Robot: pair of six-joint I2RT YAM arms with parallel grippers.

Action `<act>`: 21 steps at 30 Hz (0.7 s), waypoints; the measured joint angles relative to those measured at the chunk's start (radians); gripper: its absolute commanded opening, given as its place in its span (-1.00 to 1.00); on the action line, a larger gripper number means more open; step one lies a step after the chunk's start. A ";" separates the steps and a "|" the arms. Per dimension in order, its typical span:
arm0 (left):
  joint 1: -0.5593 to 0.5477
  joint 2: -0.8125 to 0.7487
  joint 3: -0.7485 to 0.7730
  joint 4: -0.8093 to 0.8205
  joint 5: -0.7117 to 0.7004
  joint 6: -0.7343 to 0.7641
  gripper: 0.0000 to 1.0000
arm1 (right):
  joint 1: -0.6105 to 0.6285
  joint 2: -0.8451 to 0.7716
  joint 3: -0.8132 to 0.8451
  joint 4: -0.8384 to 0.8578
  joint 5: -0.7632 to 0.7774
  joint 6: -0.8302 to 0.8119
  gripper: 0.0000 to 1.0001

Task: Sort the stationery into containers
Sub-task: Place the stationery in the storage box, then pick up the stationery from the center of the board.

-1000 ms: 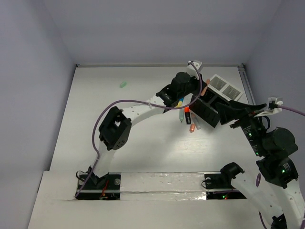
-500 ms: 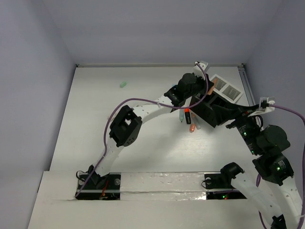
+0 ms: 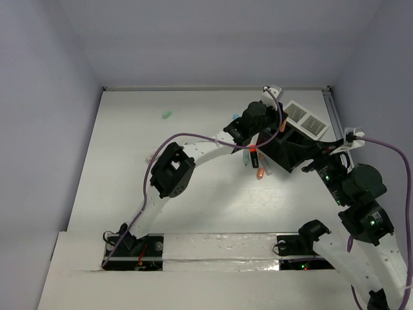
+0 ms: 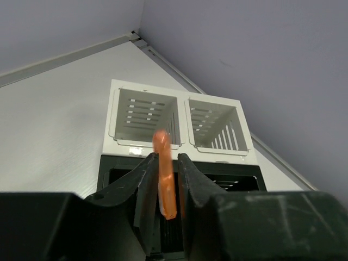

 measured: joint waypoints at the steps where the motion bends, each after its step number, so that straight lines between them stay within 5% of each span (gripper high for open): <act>1: 0.000 0.002 0.000 0.000 0.000 0.000 -0.57 | 0.000 0.002 0.000 0.002 -0.001 0.000 0.67; 8: 0.011 0.003 -0.028 0.012 0.014 0.005 -0.29 | 0.000 0.029 -0.016 0.023 -0.016 0.016 0.65; 13: 0.027 -0.041 -0.109 0.013 0.014 -0.006 -0.28 | 0.000 0.064 -0.030 0.035 -0.026 0.022 0.49; 21: 0.096 -0.413 -0.420 -0.051 -0.136 -0.097 -0.31 | 0.000 0.118 -0.033 0.062 -0.053 0.022 0.17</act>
